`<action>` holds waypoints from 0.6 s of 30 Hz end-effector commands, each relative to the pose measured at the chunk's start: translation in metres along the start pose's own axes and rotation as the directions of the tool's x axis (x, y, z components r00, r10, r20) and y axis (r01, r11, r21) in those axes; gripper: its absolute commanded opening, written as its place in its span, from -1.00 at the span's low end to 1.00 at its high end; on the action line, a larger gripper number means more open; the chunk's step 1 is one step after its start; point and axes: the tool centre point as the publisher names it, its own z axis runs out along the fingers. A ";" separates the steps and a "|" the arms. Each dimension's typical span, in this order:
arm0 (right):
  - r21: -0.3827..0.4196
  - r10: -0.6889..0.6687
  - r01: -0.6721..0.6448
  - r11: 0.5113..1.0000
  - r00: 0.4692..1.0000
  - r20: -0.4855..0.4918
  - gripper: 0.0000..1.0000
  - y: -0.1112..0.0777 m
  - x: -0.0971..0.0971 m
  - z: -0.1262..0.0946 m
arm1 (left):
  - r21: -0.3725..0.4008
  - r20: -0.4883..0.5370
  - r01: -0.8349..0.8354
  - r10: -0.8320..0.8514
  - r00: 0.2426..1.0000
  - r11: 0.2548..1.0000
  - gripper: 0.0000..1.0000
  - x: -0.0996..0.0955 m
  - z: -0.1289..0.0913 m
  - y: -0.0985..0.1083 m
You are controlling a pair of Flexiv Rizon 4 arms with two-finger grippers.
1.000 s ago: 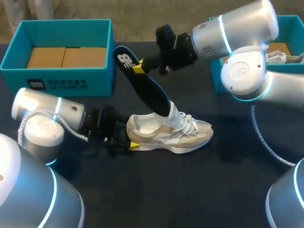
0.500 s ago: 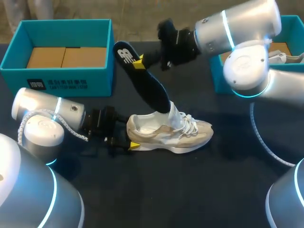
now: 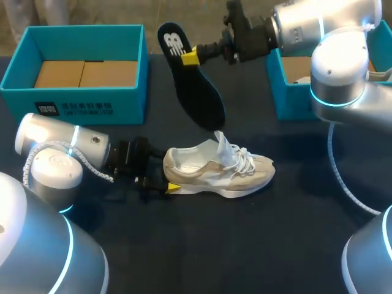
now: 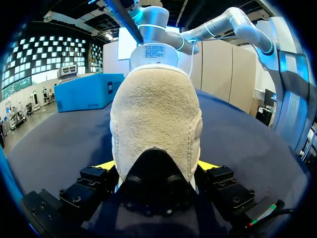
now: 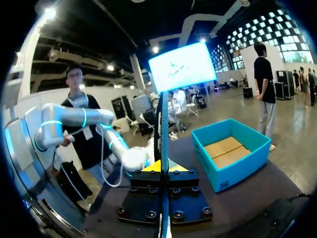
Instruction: Take the shoe out of the shoebox, open the shoe tongue, remove and reinsert the insole, then place the shoe into the shoebox
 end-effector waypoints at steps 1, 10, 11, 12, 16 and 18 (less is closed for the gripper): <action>-0.171 0.045 -0.051 0.984 0.998 -0.041 -1.00 0.005 0.008 -0.001 | 0.000 0.000 0.000 0.000 1.000 1.000 -1.00 0.000 0.000 0.002; -0.316 0.126 -0.155 0.936 0.986 -0.111 -1.00 0.038 0.026 -0.005 | 0.000 0.000 0.000 0.000 1.000 1.000 -1.00 0.000 0.000 0.002; -0.317 0.135 -0.168 0.933 0.983 -0.122 -1.00 0.041 0.028 -0.006 | 0.000 0.000 0.000 0.000 1.000 1.000 -1.00 0.000 0.000 0.002; -0.316 0.142 -0.178 0.932 0.981 -0.134 -1.00 0.044 0.031 -0.007 | 0.000 0.000 0.000 0.000 1.000 1.000 -1.00 0.000 0.000 0.002; -0.304 0.188 -0.234 0.923 0.967 -0.174 -1.00 0.051 0.041 -0.011 | 0.000 0.000 0.000 0.000 1.000 1.000 -1.00 0.000 0.000 0.002; -0.294 0.210 -0.258 0.920 0.960 -0.187 -1.00 0.054 0.045 -0.012 | 0.000 0.000 0.000 0.000 1.000 1.000 -1.00 0.000 0.000 0.002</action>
